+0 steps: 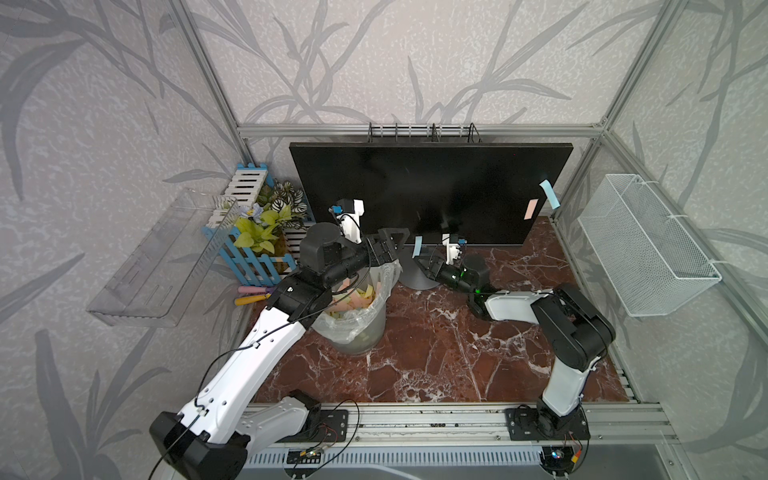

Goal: Remove the sticky note from the monitor
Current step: Tear off the sticky note from the monitor.

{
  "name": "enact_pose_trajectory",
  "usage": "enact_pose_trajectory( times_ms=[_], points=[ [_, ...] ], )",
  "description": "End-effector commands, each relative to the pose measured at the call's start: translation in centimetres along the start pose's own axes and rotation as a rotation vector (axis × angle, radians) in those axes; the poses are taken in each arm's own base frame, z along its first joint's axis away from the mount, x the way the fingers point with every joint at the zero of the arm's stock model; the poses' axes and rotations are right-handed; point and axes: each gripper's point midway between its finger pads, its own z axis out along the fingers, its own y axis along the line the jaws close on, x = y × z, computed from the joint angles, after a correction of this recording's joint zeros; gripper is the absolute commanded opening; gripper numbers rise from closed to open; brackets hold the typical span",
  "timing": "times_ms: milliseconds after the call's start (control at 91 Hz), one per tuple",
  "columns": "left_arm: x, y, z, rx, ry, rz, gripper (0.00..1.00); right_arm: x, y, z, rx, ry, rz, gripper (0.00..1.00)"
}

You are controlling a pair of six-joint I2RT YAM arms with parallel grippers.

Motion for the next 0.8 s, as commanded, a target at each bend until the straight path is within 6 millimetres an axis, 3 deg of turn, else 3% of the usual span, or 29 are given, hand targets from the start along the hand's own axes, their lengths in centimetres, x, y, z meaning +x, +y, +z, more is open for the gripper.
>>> enact_pose_trajectory(
  times_ms=[0,209,495,792],
  points=[
    [-0.9,-0.9,-0.5,0.016,-0.03,0.034,1.0,-2.4,0.6,0.0,-0.012,-0.069,-0.001,0.0],
    [-0.8,-0.8,-0.8,0.009,-0.037,0.033,1.0,-1.8,1.0,-0.7,-0.008,-0.056,0.002,0.0],
    [-0.8,-0.1,-2.1,-0.029,-0.069,0.029,1.0,-0.2,3.2,-1.6,-0.024,-0.018,-0.013,0.0],
    [-1.4,1.1,-3.7,-0.105,-0.138,0.021,1.0,0.2,7.6,-3.1,-0.062,0.006,-0.064,0.0]
  ],
)
